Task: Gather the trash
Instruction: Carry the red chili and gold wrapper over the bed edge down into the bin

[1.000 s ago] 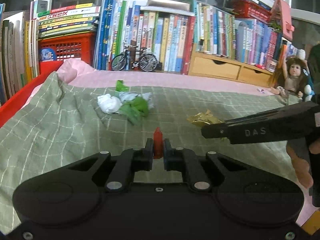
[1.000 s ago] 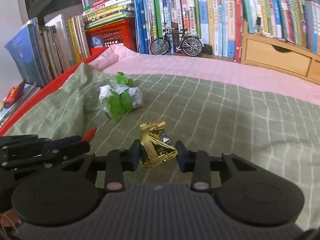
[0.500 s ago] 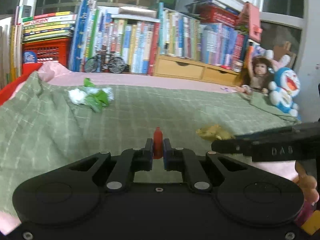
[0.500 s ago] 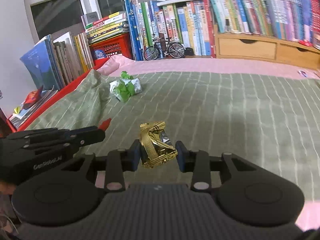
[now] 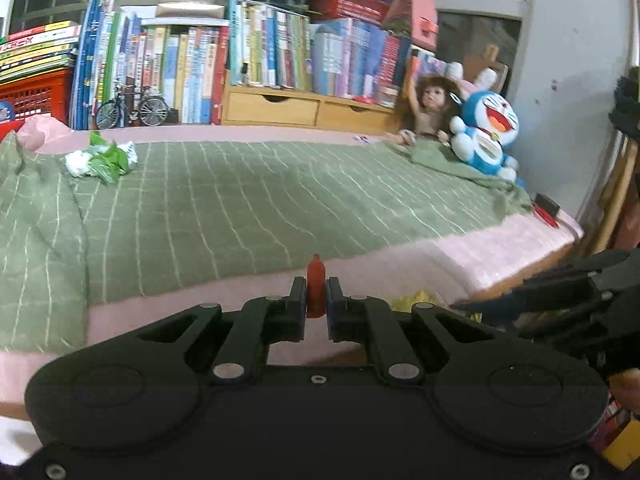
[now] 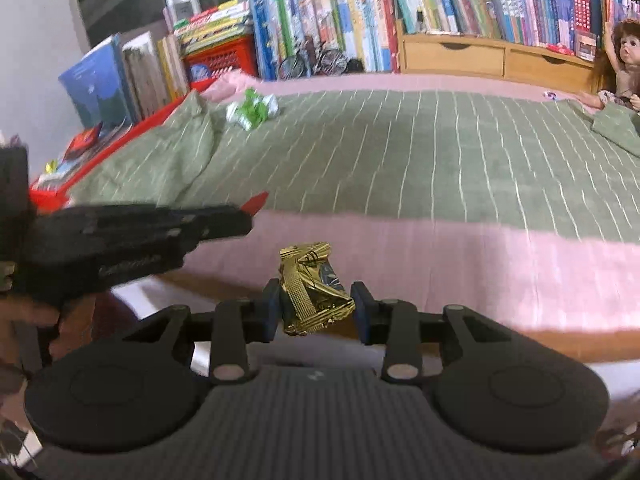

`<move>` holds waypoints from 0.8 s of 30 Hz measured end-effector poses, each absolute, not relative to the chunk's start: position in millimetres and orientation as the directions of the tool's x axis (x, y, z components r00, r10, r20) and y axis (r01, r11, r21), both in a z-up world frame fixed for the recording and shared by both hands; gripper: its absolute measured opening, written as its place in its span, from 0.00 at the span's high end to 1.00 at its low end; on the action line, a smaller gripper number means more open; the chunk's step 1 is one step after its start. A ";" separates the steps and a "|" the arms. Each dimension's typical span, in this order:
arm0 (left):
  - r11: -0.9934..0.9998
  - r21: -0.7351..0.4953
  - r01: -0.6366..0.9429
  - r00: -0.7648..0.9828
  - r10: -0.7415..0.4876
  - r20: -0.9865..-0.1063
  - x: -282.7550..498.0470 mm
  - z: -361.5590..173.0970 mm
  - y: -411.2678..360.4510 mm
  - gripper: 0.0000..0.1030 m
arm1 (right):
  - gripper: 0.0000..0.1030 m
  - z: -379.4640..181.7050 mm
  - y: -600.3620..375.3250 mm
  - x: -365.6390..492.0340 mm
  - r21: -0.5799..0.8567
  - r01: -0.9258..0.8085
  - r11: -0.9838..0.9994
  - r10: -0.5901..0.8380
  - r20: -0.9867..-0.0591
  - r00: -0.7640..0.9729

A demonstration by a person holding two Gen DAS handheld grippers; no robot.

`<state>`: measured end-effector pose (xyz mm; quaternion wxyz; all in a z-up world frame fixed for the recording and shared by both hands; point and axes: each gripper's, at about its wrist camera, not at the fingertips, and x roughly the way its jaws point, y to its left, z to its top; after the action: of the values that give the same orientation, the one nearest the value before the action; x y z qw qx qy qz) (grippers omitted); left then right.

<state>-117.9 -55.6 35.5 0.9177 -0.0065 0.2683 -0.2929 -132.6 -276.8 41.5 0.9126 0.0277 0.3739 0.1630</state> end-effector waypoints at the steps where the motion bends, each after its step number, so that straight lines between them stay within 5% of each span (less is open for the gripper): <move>1: 0.825 -0.169 0.540 0.678 -0.545 -0.493 -122.5 34.4 -56.9 0.91 | 0.60 38.4 -276.4 -138.9 0.172 -0.282 0.944 0.321 -0.683 0.656; 24: 0.854 -0.191 0.483 0.496 -0.447 -0.744 -152.2 -48.2 -54.9 0.91 | 0.60 -53.5 -267.0 -174.4 0.140 -0.241 0.960 0.229 -0.890 0.394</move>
<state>-152.2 -54.9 -48.2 0.8647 0.0212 0.4237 -0.2690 -174.4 -267.0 -53.5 0.8348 -0.0061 0.5323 0.1408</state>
